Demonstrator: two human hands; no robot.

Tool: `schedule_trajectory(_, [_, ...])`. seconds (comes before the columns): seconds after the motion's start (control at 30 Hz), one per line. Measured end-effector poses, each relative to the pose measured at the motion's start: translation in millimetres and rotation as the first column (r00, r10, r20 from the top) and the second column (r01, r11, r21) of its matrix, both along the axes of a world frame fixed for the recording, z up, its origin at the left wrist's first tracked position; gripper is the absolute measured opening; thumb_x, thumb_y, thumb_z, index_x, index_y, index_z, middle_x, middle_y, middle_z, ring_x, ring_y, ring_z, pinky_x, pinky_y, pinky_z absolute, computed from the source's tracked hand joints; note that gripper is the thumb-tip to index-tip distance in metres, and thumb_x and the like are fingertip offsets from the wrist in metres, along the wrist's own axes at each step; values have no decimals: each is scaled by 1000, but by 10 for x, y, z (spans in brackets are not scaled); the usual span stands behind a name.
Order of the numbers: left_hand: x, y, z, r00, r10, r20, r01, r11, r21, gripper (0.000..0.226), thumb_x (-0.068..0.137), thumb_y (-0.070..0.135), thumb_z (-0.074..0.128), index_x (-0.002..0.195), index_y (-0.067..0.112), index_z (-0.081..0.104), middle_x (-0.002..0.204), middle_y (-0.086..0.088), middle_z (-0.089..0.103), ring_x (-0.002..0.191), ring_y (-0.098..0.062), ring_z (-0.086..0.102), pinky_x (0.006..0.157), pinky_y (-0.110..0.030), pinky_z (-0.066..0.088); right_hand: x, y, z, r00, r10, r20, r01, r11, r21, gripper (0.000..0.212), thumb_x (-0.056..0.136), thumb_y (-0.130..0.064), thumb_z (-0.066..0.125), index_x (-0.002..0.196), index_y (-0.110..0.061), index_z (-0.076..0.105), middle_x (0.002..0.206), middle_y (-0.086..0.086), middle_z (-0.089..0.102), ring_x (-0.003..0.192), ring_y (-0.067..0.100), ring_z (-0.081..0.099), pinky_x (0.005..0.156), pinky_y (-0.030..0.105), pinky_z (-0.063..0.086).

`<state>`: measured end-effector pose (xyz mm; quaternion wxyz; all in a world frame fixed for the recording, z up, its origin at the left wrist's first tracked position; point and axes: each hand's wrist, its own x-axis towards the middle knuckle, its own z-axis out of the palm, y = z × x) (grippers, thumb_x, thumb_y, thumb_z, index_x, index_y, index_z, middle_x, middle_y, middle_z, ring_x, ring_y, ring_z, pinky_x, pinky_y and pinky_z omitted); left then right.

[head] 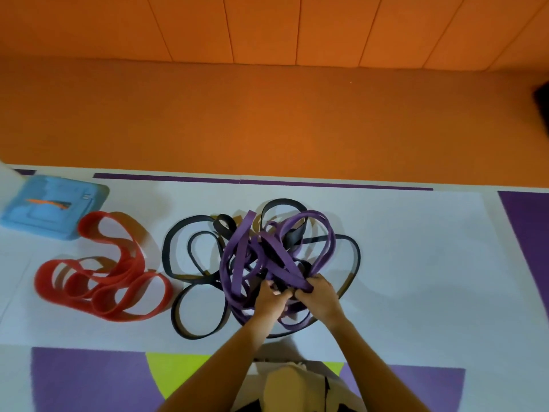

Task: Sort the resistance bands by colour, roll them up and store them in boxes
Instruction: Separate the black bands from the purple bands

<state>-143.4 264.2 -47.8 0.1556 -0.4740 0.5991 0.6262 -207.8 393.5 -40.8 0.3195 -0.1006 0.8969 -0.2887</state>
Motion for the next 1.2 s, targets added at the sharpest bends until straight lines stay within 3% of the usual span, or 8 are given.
schedule_trajectory(0.13, [-70,62,1,993,32,109,-39,997,59,21,97,25,76,104,17,59,89,-5,70,62,-16,63,53,-27,55,-77,88,35,986,-155,64,161,982,-99,16,90,-23,74,103,-14,76,94,6,75,86,24,69,76,29,54])
schedule_trajectory(0.3, [-66,41,-46,981,164,107,-184,956,228,8,103,6,62,98,5,67,90,-14,72,82,-26,70,72,-31,59,-22,34,19,971,-153,182,178,975,-133,21,84,-22,83,104,-16,81,89,7,78,78,19,69,70,24,51])
schedule_trajectory(0.47, [49,-124,3,1000,19,0,-19,993,117,15,97,6,69,85,4,61,62,-5,64,57,-14,61,61,-26,53,-194,84,127,882,-344,323,428,872,-238,13,82,-7,82,89,-18,84,68,-5,74,61,9,64,56,19,50])
schedule_trajectory(0.57, [182,-214,53,995,-82,-62,82,997,-5,13,95,4,69,104,-4,65,93,-27,72,92,-39,73,96,-54,59,-390,111,263,815,-420,400,541,798,-264,11,87,-10,78,87,-21,79,66,-7,69,54,3,59,53,18,46])
schedule_trajectory(0.7, [231,-276,115,989,-134,-62,136,990,36,13,94,-3,67,107,-1,65,106,-30,71,108,-43,72,103,-58,56,-556,42,386,722,-477,501,661,690,-296,7,90,-6,76,94,-12,76,82,4,74,70,17,70,62,25,57])
schedule_trajectory(0.97, [123,-545,326,994,-64,-87,79,980,183,18,102,-4,56,115,8,59,110,-14,74,92,-26,78,87,-38,64,-725,-80,388,474,-601,643,869,438,-231,19,81,-15,87,78,-13,69,69,5,60,55,14,52,45,21,43])
schedule_trajectory(1.1, [166,-665,383,999,17,49,-29,969,244,14,111,11,45,121,4,53,116,-17,68,111,-32,69,98,-42,56,-649,-152,305,403,-598,693,906,366,-212,27,78,-15,91,80,-16,64,70,4,64,56,13,56,46,20,49])
schedule_trajectory(1.2, [265,-686,358,1000,20,-15,-17,988,151,9,103,9,63,107,14,57,97,-4,73,82,-15,77,67,-23,61,-542,-167,271,438,-552,709,880,423,-215,25,82,-14,88,94,-13,67,73,4,67,54,12,60,49,21,52])
